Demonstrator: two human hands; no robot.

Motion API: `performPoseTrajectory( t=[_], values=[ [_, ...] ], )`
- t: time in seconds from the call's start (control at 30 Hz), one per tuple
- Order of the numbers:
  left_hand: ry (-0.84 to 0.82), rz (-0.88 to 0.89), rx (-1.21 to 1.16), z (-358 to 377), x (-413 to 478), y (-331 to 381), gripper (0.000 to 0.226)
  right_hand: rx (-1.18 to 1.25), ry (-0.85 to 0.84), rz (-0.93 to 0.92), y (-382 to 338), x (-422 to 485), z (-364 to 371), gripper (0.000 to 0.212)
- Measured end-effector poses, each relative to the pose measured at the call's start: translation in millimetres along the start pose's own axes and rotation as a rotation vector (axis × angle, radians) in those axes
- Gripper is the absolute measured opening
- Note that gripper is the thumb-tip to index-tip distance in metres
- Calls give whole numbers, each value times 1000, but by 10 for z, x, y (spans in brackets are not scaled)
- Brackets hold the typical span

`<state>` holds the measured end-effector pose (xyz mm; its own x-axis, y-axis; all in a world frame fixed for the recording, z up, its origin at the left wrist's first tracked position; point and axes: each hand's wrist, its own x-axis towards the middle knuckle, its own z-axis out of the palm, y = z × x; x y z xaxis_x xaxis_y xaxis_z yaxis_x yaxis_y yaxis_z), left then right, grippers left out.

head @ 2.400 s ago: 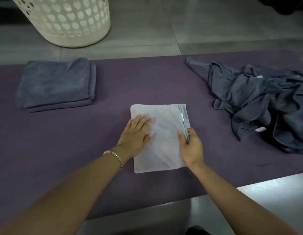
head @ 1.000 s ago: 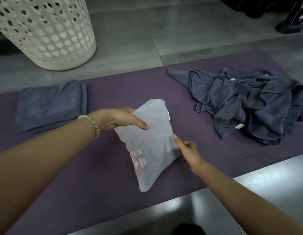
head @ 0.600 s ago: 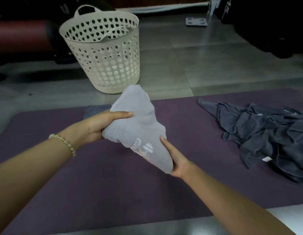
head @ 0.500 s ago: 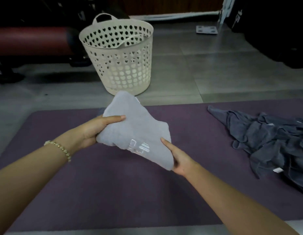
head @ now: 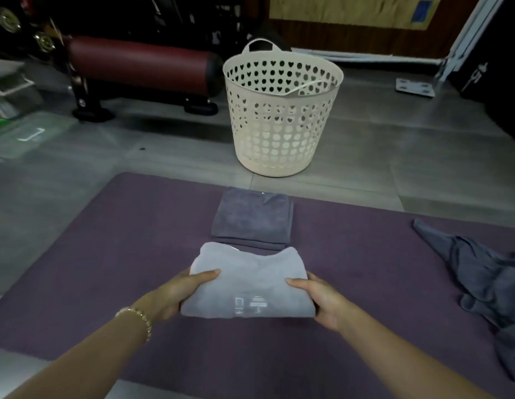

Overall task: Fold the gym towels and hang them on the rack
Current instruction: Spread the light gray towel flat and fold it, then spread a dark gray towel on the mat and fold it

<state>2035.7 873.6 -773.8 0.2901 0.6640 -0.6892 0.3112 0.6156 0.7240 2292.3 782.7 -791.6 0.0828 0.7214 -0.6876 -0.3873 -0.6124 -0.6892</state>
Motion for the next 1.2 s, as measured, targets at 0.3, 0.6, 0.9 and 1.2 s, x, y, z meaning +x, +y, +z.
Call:
performPoseTrajectory(
  t=[0.3, 0.6, 0.9, 1.2],
  values=[
    [154, 405, 61, -226, 946, 1157, 47, 53, 134, -438, -1087, 975, 220, 43],
    [504, 164, 224, -26, 1349, 39, 49, -440, 430, -165, -211, 1435, -391, 58],
    [239, 303, 904, 684, 1176, 89, 58, -1116, 318, -293, -389, 661, -1260, 67],
    [66, 597, 1356, 2356, 769, 594, 54, -1427, 439, -334, -561, -580, -2569, 70]
  ],
)
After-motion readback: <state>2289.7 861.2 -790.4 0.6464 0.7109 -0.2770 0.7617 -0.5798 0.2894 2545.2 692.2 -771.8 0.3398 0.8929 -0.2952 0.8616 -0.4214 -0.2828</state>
